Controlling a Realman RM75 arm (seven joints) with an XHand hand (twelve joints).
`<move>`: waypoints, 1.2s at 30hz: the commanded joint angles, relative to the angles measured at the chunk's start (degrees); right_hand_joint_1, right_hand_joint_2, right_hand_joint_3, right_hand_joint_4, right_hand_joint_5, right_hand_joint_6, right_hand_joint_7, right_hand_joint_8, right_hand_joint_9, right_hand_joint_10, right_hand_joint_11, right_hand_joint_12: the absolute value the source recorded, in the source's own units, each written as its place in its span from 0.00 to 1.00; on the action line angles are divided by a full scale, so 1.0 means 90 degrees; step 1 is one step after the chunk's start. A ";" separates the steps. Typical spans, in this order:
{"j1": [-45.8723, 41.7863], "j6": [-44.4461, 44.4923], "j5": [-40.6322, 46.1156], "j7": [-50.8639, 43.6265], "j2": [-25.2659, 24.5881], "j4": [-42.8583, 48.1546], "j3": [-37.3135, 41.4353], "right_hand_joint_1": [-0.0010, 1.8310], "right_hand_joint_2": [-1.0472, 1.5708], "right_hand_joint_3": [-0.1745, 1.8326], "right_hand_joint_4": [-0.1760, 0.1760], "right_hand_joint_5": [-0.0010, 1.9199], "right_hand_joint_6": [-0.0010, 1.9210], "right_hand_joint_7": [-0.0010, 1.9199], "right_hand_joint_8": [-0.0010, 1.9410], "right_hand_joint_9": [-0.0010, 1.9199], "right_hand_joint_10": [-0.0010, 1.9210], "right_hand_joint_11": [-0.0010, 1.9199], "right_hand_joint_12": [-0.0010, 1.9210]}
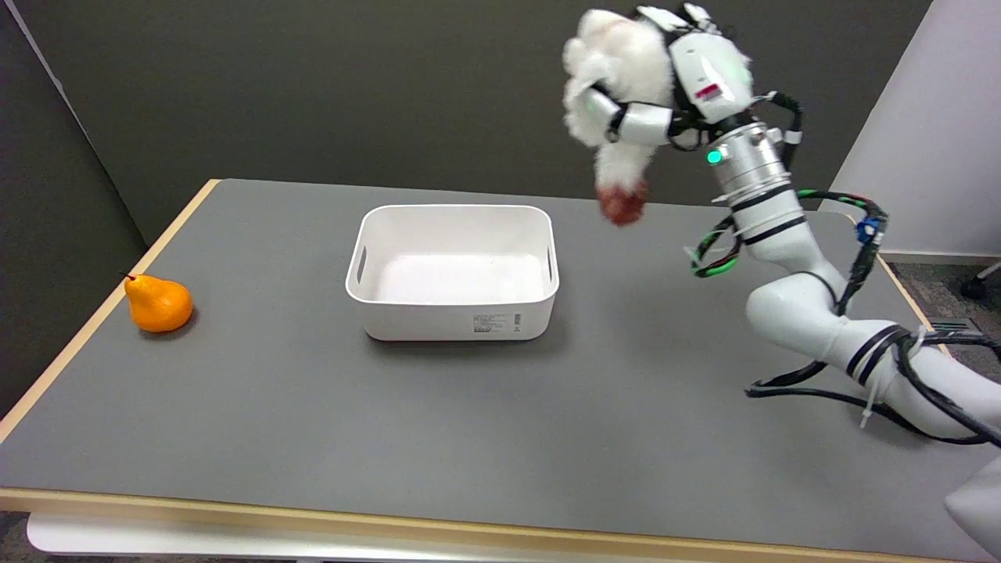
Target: Place the plush toy into the white box.
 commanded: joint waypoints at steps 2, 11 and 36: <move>0.0371 -0.0049 -0.0960 0.0528 -0.1671 0.0475 -0.1336 0.45 0.81 0.46 0.44 0.28 0.98 0.29 1.00 0.43 1.00 0.10 1.00; 0.1977 -0.1330 -0.0575 0.0512 -0.3530 -0.4004 -0.2061 0.45 0.81 0.45 0.45 0.28 0.99 0.23 1.00 0.42 1.00 0.08 1.00; 0.0356 -0.1319 -0.0028 0.0130 -0.2433 0.0172 -0.1333 0.13 0.64 0.51 0.62 0.04 0.15 0.10 0.14 0.11 0.37 0.13 0.74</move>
